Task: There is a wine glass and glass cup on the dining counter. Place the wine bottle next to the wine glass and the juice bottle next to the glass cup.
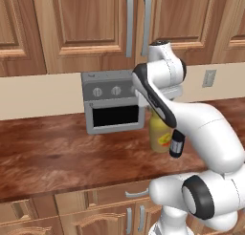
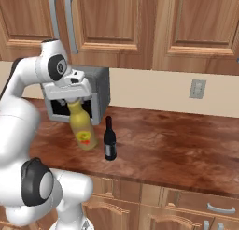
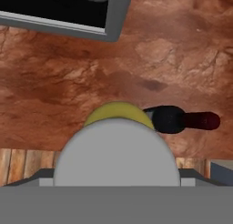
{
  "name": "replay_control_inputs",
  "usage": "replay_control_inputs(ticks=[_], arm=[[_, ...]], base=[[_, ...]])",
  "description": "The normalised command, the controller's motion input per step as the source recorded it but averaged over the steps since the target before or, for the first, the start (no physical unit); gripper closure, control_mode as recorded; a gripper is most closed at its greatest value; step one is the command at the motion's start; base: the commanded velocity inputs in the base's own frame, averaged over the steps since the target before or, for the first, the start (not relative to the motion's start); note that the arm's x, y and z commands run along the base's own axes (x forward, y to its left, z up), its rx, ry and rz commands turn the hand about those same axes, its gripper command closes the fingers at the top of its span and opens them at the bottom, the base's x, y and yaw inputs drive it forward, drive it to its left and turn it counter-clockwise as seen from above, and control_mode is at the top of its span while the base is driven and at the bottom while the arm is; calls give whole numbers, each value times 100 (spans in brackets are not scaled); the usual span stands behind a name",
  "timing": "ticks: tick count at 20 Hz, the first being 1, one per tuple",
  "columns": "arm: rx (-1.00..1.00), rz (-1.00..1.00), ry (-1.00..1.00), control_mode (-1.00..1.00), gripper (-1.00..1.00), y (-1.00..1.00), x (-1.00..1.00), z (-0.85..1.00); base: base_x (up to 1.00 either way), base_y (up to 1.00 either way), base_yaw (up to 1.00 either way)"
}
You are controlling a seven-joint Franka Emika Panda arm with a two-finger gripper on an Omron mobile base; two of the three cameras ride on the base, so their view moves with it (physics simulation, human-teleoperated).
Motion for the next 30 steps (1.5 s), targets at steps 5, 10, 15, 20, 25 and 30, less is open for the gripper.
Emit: replay_control_inputs(ticks=[5, 10, 15, 20, 25, 30], arm=[[-1, 0, 0, -100, 100, 12, -2, 0], [0, 0, -3, 100, 100, 4, -8, 0], [0, 0, 0, 100, 100, 0, 0, 0], [0, 0, 0, 100, 100, 0, 0, 0], [0, 0, 0, 100, 100, 0, 0, 0], [0, 0, 0, 100, 100, 0, 0, 0]], base=[[0, 0, 0], [-27, 10, 0], [-52, 16, 2], [-45, 19, 31], [-26, 10, 85], [-2, 0, 100]])
